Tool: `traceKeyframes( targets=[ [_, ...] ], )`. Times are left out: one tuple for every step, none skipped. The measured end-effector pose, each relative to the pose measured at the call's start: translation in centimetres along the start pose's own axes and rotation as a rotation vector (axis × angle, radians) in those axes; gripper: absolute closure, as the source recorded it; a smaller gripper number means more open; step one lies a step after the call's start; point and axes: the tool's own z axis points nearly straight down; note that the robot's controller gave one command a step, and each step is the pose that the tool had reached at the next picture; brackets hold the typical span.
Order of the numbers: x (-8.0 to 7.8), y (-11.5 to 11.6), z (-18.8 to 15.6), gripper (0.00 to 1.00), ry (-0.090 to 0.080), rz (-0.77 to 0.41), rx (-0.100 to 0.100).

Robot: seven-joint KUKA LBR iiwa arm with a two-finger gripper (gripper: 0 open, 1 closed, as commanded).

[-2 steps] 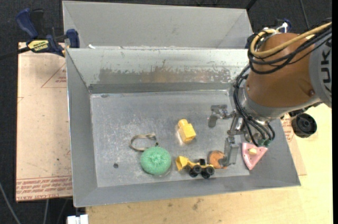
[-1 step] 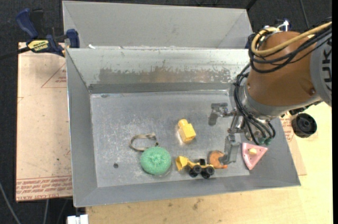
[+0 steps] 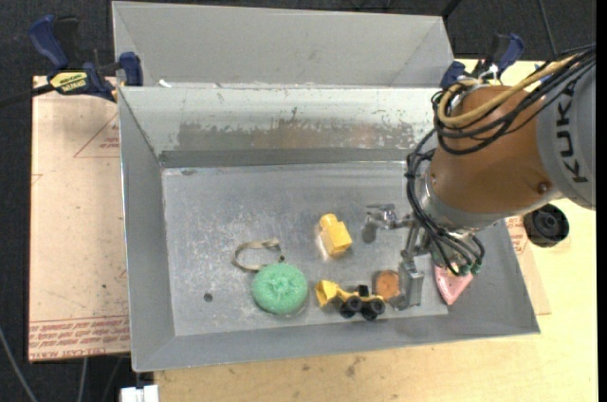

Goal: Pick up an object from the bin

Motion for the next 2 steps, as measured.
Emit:
traceKeyframes(
  targets=[
    [0.65, 0.32, 1.7, 0.0, 0.003, -0.281, -0.001],
    [0.38, 0.75, 2.01, 0.0, 0.003, -0.328, -0.001]
  ],
)
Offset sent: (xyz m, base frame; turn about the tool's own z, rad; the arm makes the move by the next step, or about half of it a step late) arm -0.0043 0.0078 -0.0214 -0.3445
